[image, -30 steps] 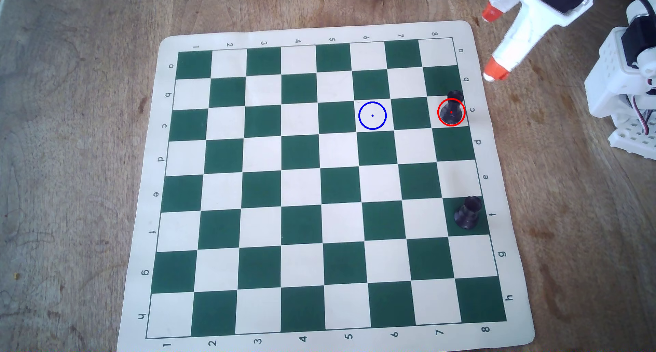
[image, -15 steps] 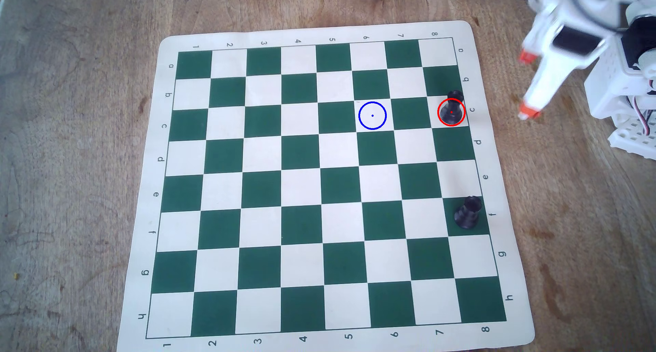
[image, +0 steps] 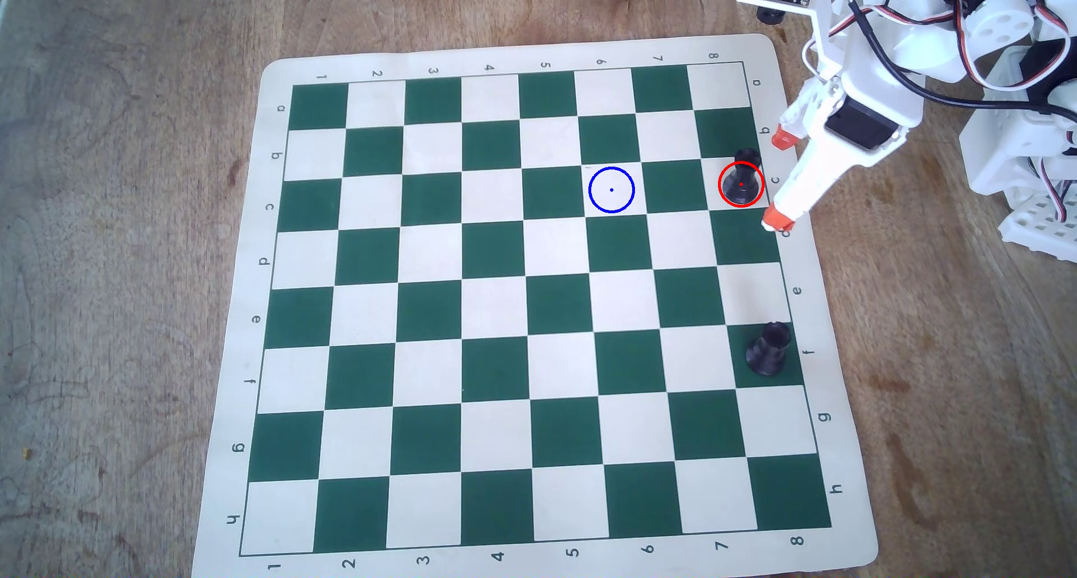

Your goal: Move the chess piece from red to blue

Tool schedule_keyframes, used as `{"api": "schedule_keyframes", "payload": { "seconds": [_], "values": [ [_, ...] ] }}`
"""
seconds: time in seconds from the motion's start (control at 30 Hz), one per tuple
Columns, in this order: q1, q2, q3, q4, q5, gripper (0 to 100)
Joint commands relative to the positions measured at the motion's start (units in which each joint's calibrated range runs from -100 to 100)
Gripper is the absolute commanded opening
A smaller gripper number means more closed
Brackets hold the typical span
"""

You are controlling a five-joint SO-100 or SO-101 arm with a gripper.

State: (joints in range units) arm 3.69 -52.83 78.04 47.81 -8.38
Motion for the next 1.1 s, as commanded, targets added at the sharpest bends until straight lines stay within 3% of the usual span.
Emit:
{"api": "schedule_keyframes", "payload": {
  "seconds": [0.0, 0.57, 1.07],
  "values": [
    [0.3, 1.0, -0.2, -2.0, 0.3, 31],
    [1.4, 9.9, 0.2, -18.5, -0.1, 29],
    [0.7, 8.9, 0.7, -17.0, -0.2, 23]
  ]
}}
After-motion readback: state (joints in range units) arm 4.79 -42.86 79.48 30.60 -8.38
